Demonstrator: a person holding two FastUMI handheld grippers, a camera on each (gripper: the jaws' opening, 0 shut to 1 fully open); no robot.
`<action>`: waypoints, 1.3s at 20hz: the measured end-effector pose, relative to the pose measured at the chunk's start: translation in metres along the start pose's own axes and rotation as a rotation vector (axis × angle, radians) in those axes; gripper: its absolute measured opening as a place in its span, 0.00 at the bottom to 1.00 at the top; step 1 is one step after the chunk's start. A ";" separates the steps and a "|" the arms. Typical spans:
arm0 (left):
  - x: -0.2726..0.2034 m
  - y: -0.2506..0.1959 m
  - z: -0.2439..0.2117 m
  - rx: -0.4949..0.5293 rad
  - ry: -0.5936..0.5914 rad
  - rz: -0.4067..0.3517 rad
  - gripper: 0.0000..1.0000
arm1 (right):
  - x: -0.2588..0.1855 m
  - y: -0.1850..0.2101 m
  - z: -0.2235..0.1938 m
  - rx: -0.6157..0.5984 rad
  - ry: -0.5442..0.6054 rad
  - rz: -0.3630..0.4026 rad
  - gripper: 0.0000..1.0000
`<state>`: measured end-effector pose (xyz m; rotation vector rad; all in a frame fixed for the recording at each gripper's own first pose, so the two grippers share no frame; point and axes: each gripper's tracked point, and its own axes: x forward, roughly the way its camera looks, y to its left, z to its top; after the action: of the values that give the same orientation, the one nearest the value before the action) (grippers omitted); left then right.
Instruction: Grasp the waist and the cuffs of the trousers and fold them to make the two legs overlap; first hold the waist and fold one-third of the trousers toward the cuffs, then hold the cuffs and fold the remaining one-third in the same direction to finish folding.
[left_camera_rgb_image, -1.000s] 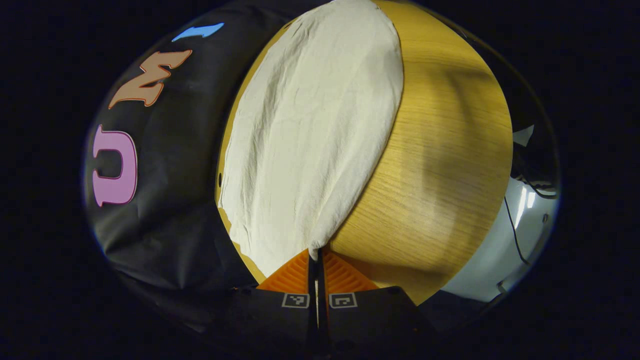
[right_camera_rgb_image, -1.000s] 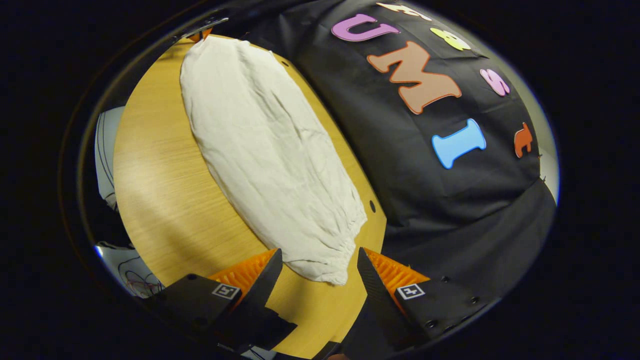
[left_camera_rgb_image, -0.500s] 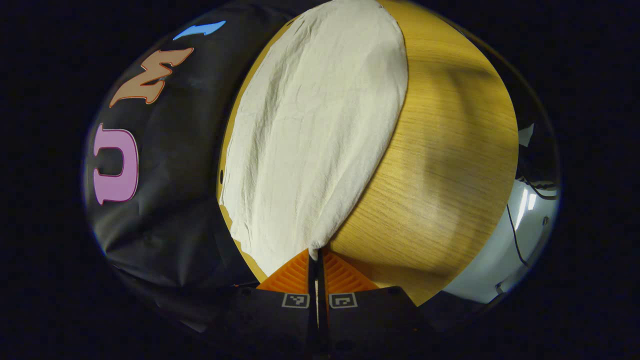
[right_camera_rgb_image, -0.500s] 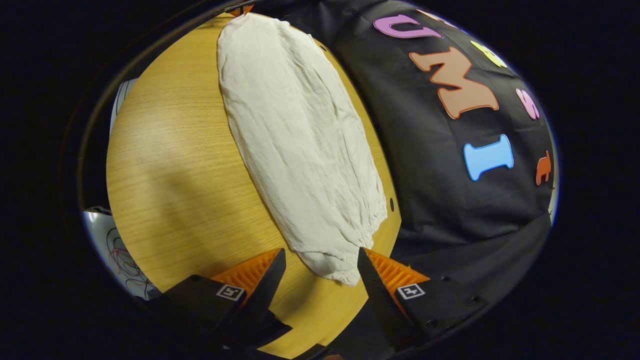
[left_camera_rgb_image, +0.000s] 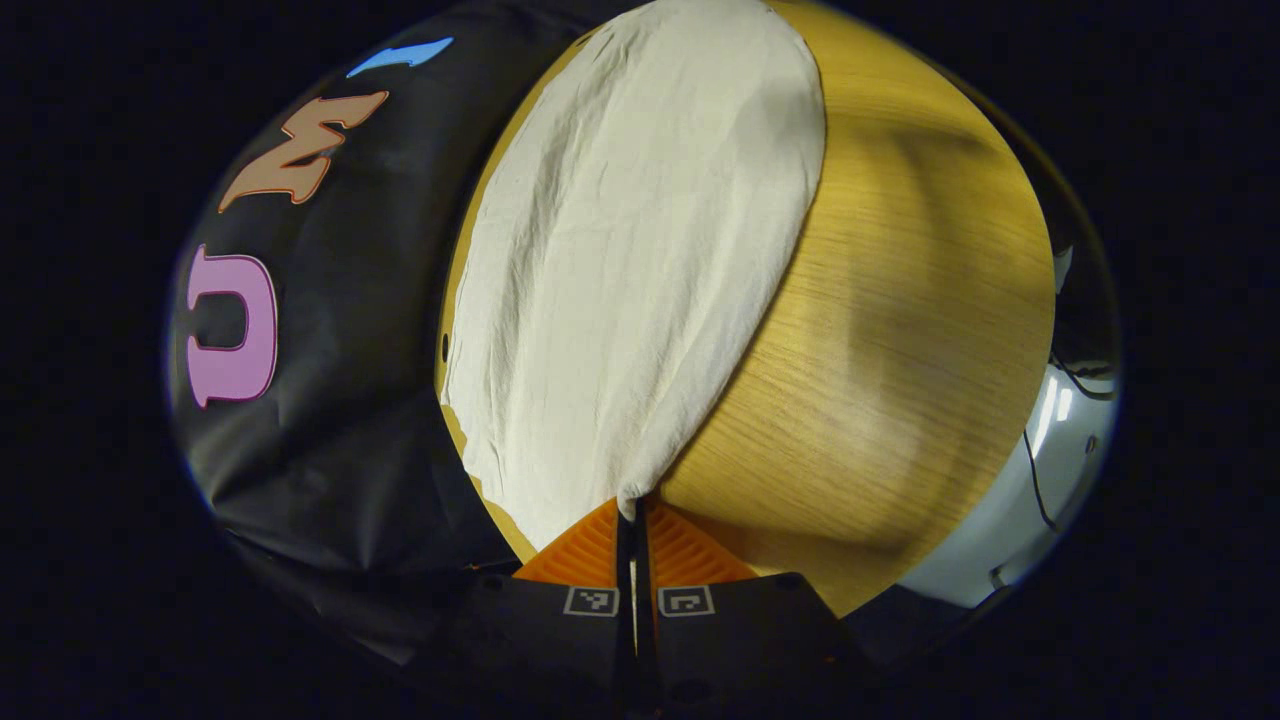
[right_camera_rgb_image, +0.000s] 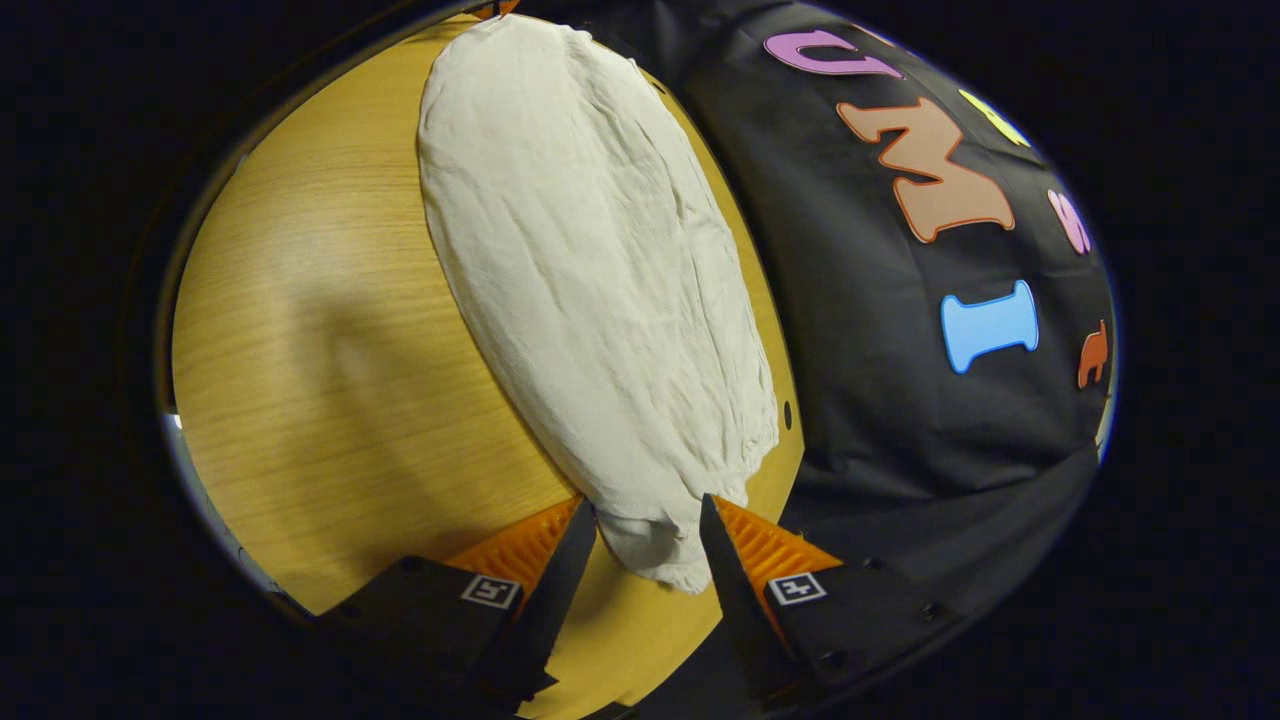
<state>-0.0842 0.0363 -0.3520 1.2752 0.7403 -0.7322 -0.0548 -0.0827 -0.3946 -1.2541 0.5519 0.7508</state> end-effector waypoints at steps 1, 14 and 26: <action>0.000 0.000 -0.001 0.002 0.002 -0.001 0.00 | 0.003 0.004 -0.001 -0.006 0.007 0.000 0.66; 0.001 0.002 -0.003 -0.096 0.011 -0.020 0.00 | 0.007 0.007 0.000 -0.033 0.060 0.019 0.05; -0.006 0.132 0.023 -0.268 -0.015 0.200 0.00 | 0.014 -0.121 0.040 0.073 0.003 -0.208 0.05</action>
<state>0.0216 0.0326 -0.2704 1.0791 0.6638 -0.4626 0.0454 -0.0571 -0.3180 -1.2232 0.4391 0.5498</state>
